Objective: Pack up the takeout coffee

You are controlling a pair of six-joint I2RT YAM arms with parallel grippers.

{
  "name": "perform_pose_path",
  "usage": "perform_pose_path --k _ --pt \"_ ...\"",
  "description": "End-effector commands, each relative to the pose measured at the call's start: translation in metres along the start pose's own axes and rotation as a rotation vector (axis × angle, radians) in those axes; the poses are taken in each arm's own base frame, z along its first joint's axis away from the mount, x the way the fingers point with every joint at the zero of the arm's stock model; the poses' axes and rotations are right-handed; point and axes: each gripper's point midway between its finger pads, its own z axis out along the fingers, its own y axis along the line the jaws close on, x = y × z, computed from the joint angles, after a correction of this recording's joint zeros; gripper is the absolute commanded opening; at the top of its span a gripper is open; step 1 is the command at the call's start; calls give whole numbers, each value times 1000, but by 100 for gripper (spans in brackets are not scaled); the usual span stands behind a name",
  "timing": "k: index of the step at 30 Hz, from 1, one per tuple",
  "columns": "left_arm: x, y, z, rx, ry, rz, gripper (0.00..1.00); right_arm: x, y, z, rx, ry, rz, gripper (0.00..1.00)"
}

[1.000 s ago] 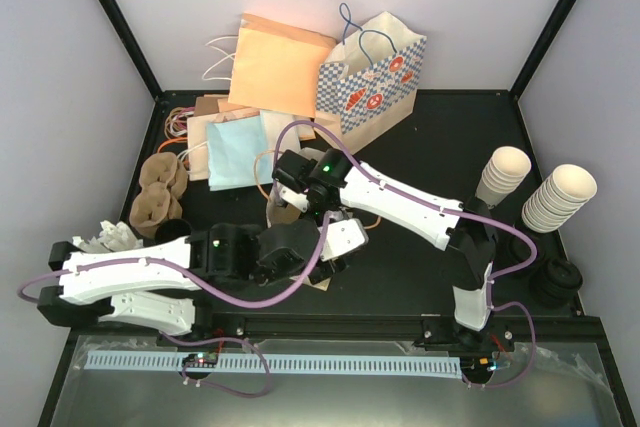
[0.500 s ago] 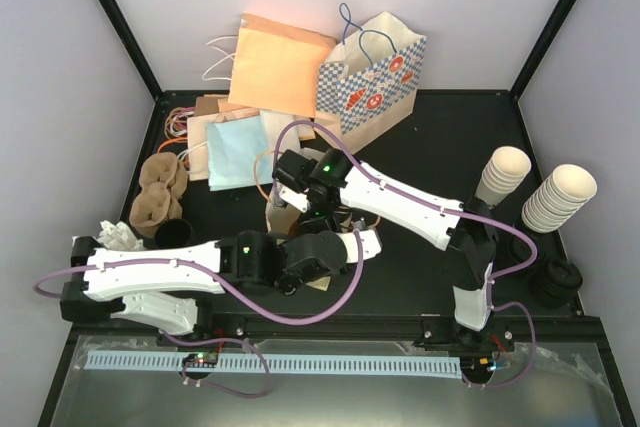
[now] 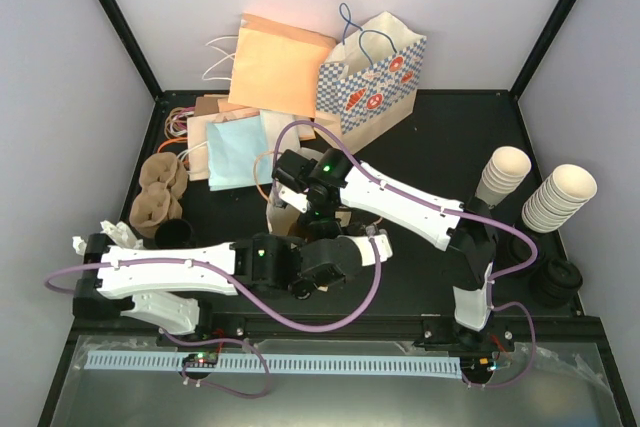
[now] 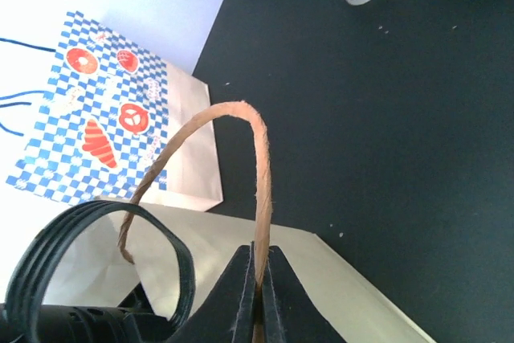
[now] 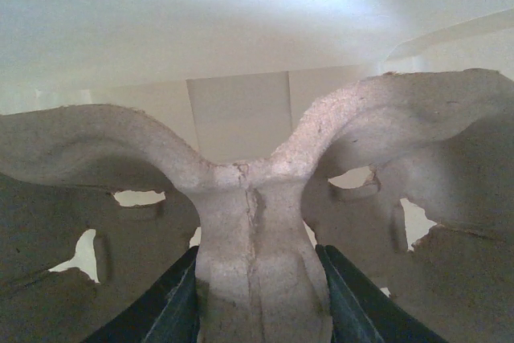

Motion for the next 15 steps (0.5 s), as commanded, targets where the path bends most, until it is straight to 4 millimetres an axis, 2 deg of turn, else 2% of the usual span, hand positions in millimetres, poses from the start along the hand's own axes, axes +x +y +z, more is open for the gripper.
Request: perform_pose_path --k 1,6,15 --pt "-31 1 -22 87 -120 -80 2 -12 -3 -14 9 -57 -3 38" --pt "-43 -4 -33 153 -225 -133 2 -13 -3 -15 6 -60 -3 38" --pt "-47 -8 -31 163 -246 -146 2 -8 -1 -12 -2 -46 -4 38"
